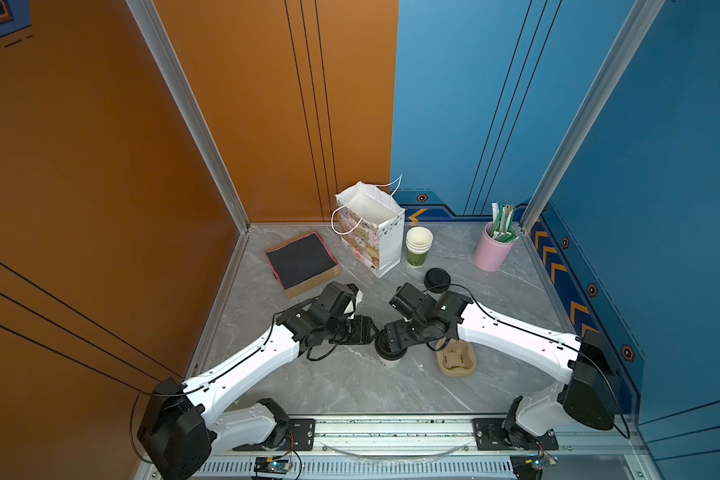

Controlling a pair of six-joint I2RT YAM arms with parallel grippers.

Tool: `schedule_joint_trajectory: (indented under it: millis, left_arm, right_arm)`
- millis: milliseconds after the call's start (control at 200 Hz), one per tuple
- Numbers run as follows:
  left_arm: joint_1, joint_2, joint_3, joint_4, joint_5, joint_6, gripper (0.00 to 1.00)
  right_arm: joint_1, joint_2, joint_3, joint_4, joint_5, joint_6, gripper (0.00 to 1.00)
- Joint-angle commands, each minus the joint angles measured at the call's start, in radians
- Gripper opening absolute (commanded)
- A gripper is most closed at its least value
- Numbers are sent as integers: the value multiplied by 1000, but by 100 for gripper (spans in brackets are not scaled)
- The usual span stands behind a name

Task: Pack a coffee takeout order
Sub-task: Close the lid on the coffee cup.

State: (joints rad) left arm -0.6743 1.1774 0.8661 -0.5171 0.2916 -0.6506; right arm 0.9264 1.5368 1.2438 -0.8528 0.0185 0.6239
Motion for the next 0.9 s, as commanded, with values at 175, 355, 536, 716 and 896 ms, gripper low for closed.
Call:
schedule_joint_trajectory:
  millis: [175,355,536,716,896]
  left_arm:
    - [-2,-18,11,-9,13,20,64]
    - [-11,-11,19,13,25,19,65]
    - [-35,41,29,67,45,7,65]
    - [-60,93,43,107,46,1,66]
    - [-73,149,49,112,27,17,66]
  right_arm:
    - [-27,22,125,-97,3,-47,100]
    - [-42,-29,132,-95,3,-40,100]
    - [-107,-102,42,-96,17,-41,100]
    - [-170,-166,-61,-63,-17,-41,100]
    - [-198,-167,-113,-17,-64,-36,100]
